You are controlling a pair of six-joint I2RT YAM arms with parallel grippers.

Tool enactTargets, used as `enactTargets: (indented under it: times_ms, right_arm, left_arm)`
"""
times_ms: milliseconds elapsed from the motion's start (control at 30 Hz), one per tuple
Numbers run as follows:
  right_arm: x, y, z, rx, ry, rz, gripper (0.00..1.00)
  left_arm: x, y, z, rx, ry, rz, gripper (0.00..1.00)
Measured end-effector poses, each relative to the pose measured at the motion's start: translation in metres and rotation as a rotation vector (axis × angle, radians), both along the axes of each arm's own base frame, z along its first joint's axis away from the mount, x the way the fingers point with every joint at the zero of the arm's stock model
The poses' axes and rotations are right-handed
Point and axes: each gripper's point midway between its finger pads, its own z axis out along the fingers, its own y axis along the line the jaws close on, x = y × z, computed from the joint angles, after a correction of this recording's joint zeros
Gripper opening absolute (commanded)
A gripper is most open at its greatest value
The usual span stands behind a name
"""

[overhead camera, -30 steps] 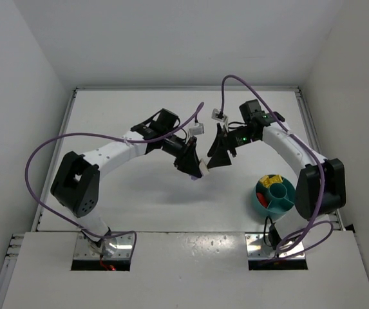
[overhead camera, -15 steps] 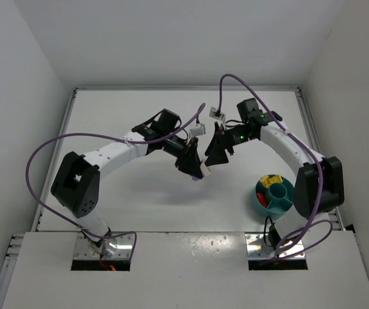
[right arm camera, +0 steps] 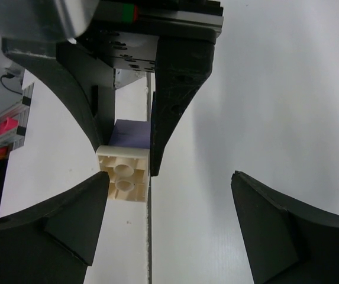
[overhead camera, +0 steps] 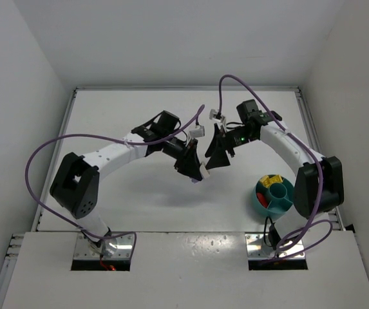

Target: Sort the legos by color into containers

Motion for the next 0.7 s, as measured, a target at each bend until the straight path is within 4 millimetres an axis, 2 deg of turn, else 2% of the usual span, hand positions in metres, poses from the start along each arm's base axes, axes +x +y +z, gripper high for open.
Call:
enactTargets:
  times_ms: [300, 700]
  right_arm:
    - [-0.0057, -0.0021, -0.0013, -0.003, 0.003, 0.016, 0.86]
    - [-0.0091, 0.0002, 0.0048, 0.024, 0.019, 0.026, 0.87]
  left_arm:
    - [0.0009, 0.0105, 0.0009, -0.007, 0.000, 0.021, 0.00]
    - [0.0017, 0.0099, 0.0024, -0.014, -0.009, 0.020, 0.00]
